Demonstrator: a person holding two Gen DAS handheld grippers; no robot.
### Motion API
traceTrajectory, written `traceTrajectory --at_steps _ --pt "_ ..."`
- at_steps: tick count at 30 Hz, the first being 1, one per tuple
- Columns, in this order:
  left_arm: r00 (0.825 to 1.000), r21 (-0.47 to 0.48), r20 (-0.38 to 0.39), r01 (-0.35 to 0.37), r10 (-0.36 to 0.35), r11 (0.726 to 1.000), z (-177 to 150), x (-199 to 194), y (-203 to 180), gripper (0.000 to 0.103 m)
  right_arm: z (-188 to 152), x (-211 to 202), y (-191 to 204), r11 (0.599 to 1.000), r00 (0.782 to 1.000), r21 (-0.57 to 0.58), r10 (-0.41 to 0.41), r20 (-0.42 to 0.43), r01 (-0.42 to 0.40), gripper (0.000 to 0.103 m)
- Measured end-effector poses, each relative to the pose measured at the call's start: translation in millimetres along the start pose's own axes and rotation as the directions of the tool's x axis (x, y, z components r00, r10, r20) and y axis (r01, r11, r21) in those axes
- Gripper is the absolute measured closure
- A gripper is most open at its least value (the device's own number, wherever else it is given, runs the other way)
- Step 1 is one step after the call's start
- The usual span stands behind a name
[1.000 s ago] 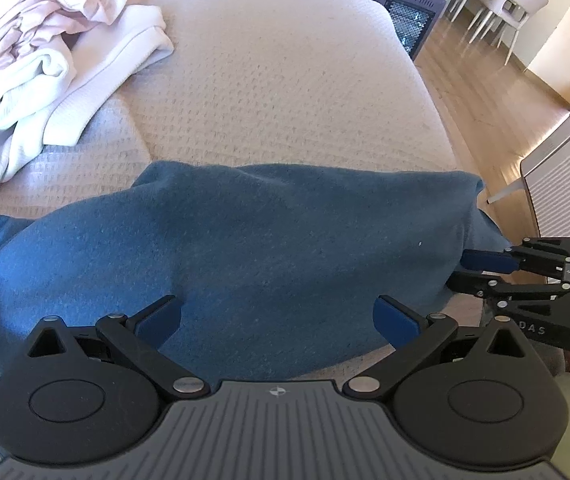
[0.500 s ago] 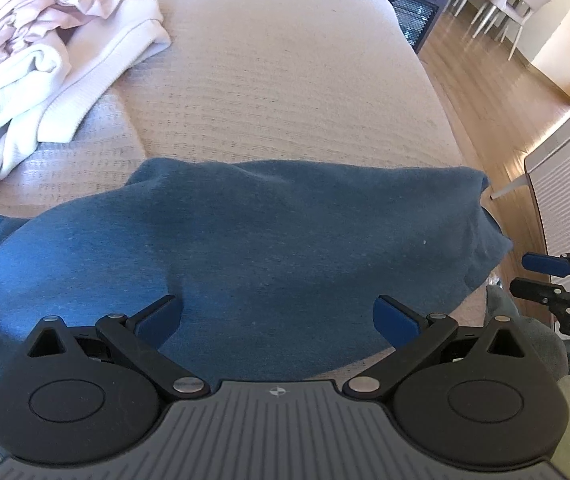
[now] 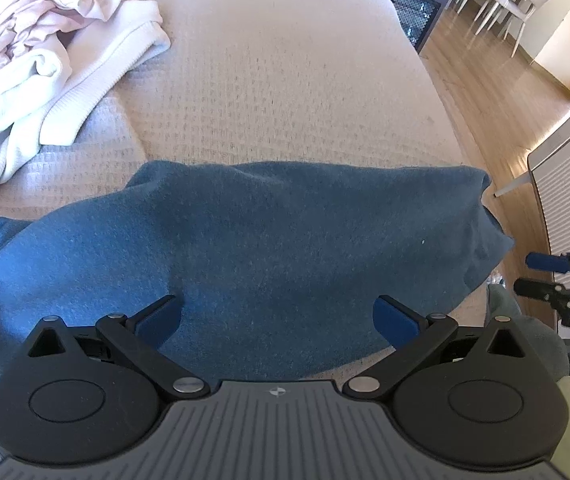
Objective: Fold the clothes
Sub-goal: 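Lift the right gripper and move it over the sweatpants end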
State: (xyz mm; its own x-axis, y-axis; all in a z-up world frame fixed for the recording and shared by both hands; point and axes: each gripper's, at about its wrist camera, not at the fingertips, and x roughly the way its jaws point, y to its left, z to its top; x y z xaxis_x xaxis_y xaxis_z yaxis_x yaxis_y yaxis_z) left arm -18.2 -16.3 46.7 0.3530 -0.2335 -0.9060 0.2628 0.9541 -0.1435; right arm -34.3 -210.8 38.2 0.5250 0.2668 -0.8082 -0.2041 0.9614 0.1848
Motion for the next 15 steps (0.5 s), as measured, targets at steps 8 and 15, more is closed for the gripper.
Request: traceTrajectory --at_steps 8,15 --pt "0.999 -0.01 -0.03 -0.036 0.035 0.999 4.8 4.4 3.1 0.0 22.4 21.7 -33.8 0.996 0.998 0.064 0.069 -0.008 -0.068 0.047" --pt "0.995 -0.018 -0.071 -0.073 0.072 0.997 8.9 13.5 5.0 0.0 39.9 54.1 -60.7 0.984 0.987 0.093 0.157 -0.035 -0.153 0.046"
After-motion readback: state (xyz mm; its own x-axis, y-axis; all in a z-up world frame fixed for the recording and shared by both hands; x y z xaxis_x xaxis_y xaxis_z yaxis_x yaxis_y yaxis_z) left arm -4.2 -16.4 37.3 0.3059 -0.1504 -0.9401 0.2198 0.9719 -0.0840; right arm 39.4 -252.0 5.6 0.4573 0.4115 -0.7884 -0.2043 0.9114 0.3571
